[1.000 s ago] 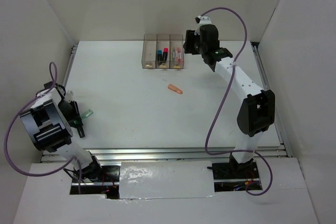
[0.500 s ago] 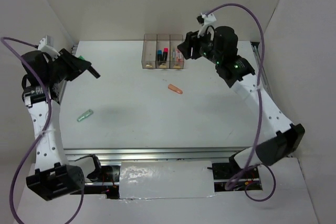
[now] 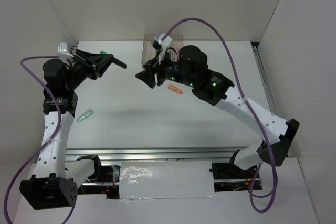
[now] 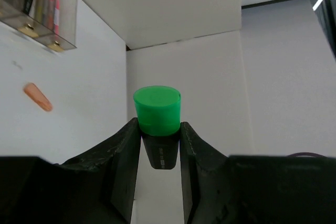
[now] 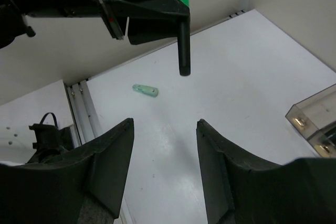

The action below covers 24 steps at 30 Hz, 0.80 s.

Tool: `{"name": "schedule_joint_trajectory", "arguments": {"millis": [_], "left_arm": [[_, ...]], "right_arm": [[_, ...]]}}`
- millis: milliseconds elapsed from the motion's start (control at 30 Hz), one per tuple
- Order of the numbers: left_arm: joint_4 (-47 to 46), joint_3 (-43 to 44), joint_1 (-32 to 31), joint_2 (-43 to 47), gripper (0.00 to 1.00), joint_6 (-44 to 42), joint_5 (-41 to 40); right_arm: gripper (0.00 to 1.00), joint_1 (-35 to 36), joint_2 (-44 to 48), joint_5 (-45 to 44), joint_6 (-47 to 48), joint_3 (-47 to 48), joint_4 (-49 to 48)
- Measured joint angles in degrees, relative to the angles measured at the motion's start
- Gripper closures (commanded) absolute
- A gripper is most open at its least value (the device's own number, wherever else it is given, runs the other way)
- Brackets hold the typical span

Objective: Sort the stationery into containers
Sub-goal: Pass the stationery from the left arm to the right

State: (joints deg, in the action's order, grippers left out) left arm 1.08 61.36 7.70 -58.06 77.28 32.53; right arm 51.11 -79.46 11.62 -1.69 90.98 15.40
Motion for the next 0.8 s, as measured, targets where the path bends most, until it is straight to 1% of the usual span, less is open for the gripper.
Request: {"name": "schedule_joint_trajectory", "arguments": {"millis": [133, 333, 567, 667, 800], "left_arm": [[0.0, -0.8, -0.7, 1.3, 1.0, 4.5, -0.2], [-0.2, -0.8, -0.7, 3.7, 1.0, 8.3, -0.3], [-0.2, -2.4, -0.7, 3.9, 1.0, 9.6, -0.3], [-0.2, -3.2, -0.7, 3.9, 1.0, 9.8, -0.3], [-0.2, -3.5, -0.7, 4.0, 1.0, 9.9, -0.3]], "right_arm": [[0.42, 1.5, -6.3, -2.4, -2.1, 4.1, 0.0], [0.42, 2.1, -9.3, -4.1, -4.7, 5.9, 0.0], [0.43, 3.6, -10.6, -4.6, -5.1, 8.7, -0.4], [0.47, 3.9, -11.8, -4.6, -5.0, 10.6, -0.5], [0.46, 4.4, -13.7, -4.6, -4.8, 12.1, -0.8]]}}
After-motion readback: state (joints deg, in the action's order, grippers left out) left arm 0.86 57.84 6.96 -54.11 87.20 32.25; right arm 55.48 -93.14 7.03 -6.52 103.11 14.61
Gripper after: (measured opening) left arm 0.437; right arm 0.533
